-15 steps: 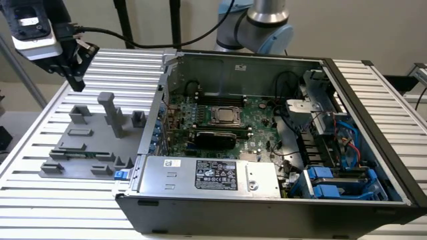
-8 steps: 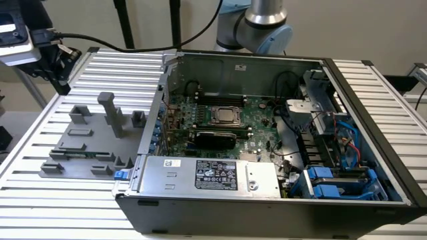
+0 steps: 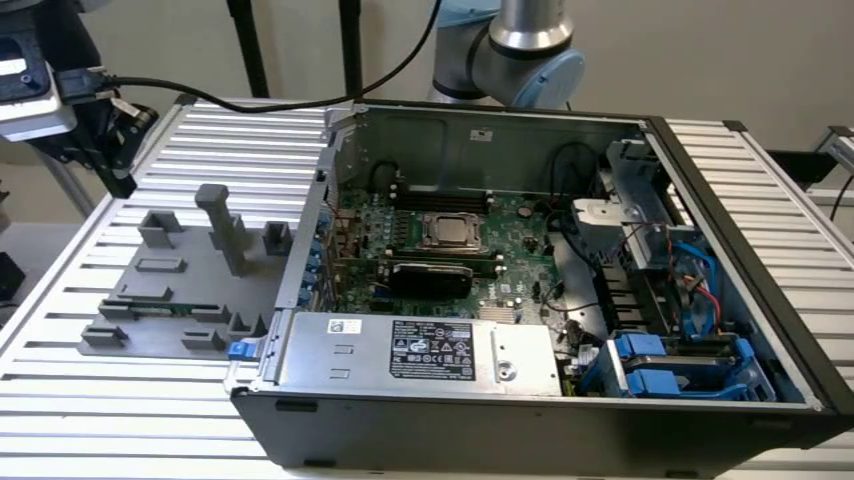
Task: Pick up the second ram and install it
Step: 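Reach for the second ram, then pick up the second ram and move it above second insertion slot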
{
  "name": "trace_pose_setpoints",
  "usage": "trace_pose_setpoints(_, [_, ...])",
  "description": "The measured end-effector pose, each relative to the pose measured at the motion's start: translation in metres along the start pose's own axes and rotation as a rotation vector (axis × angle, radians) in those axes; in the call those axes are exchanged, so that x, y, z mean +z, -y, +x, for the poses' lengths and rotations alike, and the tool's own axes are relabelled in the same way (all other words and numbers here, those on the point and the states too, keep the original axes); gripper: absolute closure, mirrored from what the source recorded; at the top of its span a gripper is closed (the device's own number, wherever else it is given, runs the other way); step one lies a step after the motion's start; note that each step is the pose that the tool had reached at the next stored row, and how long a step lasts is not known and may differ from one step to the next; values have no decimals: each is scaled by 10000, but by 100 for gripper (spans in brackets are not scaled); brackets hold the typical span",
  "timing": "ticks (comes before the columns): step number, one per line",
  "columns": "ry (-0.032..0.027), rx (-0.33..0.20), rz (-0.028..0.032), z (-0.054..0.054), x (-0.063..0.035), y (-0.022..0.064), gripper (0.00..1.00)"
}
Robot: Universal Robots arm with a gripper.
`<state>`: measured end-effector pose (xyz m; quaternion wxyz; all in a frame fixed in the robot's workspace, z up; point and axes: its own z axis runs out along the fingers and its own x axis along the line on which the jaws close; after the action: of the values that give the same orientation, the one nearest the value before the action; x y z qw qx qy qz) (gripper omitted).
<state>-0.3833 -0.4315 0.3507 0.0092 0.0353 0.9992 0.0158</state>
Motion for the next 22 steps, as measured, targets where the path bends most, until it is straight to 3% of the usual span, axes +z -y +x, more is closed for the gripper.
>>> trace_pose_setpoints(16, [-4, -15, 2, -1, 1, 2, 89])
trace_pose_setpoints(22, [-32, -916, -15, -1, 11, 2, 89])
